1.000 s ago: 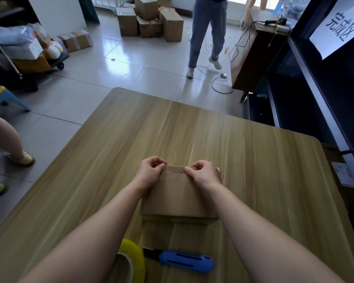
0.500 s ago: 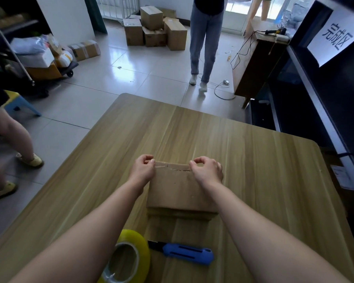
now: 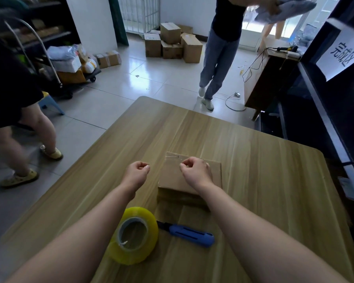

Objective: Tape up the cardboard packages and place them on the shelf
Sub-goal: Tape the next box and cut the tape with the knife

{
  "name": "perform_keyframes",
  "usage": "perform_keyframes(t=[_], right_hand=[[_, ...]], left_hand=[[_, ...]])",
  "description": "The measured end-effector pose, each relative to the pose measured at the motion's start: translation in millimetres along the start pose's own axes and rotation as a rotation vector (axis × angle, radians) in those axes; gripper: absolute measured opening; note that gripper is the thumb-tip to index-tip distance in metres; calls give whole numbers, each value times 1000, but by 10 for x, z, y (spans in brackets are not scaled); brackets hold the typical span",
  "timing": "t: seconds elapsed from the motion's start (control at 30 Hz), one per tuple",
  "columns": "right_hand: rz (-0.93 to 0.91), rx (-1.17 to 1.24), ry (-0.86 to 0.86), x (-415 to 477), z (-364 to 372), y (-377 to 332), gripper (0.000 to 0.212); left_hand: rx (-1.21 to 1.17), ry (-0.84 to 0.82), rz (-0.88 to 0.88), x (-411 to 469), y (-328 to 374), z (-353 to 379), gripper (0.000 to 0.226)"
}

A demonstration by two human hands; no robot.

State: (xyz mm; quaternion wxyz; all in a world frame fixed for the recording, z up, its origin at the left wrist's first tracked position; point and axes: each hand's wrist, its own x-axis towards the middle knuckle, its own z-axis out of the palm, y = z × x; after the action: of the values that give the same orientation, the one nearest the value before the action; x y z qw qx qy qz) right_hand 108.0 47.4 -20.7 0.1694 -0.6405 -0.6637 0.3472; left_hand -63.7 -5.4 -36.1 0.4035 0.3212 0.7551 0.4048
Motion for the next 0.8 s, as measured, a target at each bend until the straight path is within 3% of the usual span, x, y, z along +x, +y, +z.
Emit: perform_keyframes(t=[0.23, 0.37, 0.6, 0.8], right_hand=[[-93, 9, -160, -307, 304, -181, 19], [-108, -32, -189, -503, 511, -265, 21], [-153, -167, -193, -881, 844, -303, 19], [-191, -210, -389, -1192, 1060, -220, 27]], left_hand=[[97, -48, -124, -158, -389, -335, 31], [159, -91, -163, -270, -610, -518, 46], [188, -181, -173, -515, -918, -806, 51], [112, -314, -149, -691, -1206, -939, 55]])
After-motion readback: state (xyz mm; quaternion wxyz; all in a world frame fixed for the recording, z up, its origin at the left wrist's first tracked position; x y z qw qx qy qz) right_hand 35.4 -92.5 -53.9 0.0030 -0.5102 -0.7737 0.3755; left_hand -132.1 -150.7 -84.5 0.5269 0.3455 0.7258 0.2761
